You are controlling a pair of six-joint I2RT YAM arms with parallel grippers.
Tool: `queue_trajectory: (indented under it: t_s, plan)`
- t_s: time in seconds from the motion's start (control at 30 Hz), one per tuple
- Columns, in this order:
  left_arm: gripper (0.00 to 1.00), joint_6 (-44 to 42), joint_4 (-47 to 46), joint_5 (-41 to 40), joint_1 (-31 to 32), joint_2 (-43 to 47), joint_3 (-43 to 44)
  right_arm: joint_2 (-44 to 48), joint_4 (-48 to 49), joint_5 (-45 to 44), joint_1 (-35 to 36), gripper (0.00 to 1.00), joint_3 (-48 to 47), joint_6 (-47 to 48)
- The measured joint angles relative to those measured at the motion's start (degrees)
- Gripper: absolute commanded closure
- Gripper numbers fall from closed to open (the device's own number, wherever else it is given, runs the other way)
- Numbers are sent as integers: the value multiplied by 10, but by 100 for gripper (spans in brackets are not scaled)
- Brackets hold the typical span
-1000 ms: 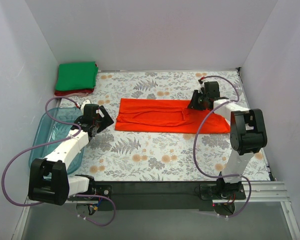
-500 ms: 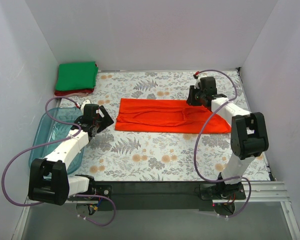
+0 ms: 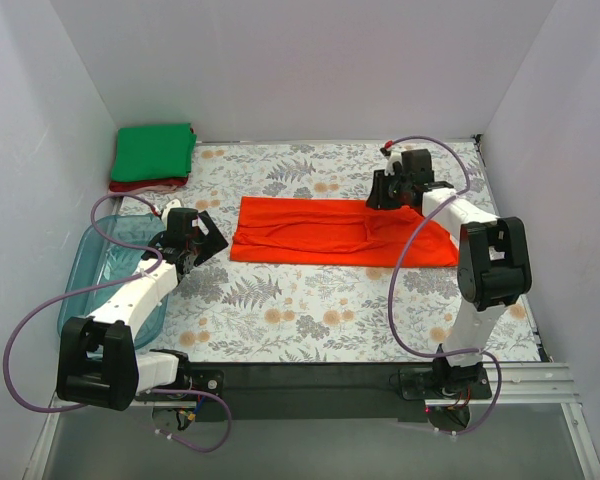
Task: Fold and stack the t-shirts
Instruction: Fold the tshirt
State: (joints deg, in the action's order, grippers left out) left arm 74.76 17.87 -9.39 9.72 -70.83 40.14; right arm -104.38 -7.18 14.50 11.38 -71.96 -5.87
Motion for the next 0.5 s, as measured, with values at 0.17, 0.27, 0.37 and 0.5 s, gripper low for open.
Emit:
queue_trajectory:
  t_s: [0.17, 0.27, 0.37, 0.5]
  plan:
    - [20, 0, -3, 11, 0, 0, 0, -5, -12, 25, 35, 62, -3, 18]
    - [27, 0, -4, 26, 0, -4, 0, -5, -19, 28, 93, 62, -1, 38]
    - [37, 2, -5, 43, 0, -16, 0, -5, -22, 32, 150, 62, -1, 59]
    - [56, 23, -14, 83, 2, -36, 2, -12, -22, 23, 217, 60, -5, 87]
